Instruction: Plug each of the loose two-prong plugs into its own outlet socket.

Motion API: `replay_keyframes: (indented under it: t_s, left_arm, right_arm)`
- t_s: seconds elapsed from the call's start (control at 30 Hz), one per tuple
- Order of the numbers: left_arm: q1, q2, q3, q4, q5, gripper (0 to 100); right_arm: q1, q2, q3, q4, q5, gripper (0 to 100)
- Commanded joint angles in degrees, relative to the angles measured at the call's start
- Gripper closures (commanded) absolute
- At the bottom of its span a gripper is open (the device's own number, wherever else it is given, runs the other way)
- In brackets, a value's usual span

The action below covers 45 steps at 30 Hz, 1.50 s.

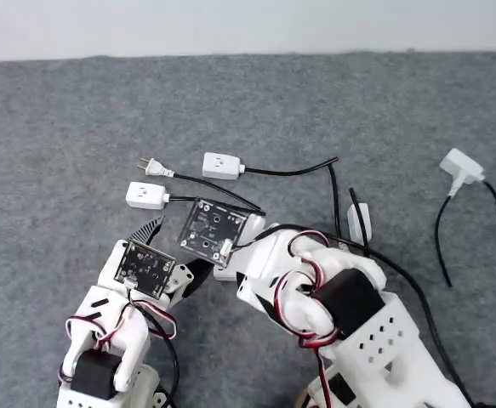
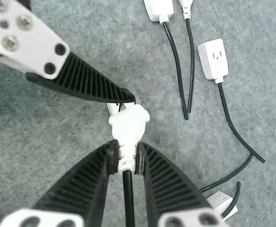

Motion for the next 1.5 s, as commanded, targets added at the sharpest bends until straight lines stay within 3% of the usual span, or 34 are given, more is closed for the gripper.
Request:
replay_keyframes:
  t_s: [0.0, 0.97, 1.47]
  left_arm:
    - [0.00, 0.18, -0.57, -1.49, -0.26, 65]
    - [2.29, 0.18, -0.40, -1.41, -0.18, 65]
    - [-0.09, 0.18, -0.48, -1.76, -0.62, 65]
  right_arm:
    - [-1.36, -1.45, -1.05, -0.40, -0.79, 98.9]
    - [-8.75, -1.36, 0.00, -2.95, -4.04, 98.9]
    - [-8.48, -1.36, 2.20, -3.91, -4.40, 98.9]
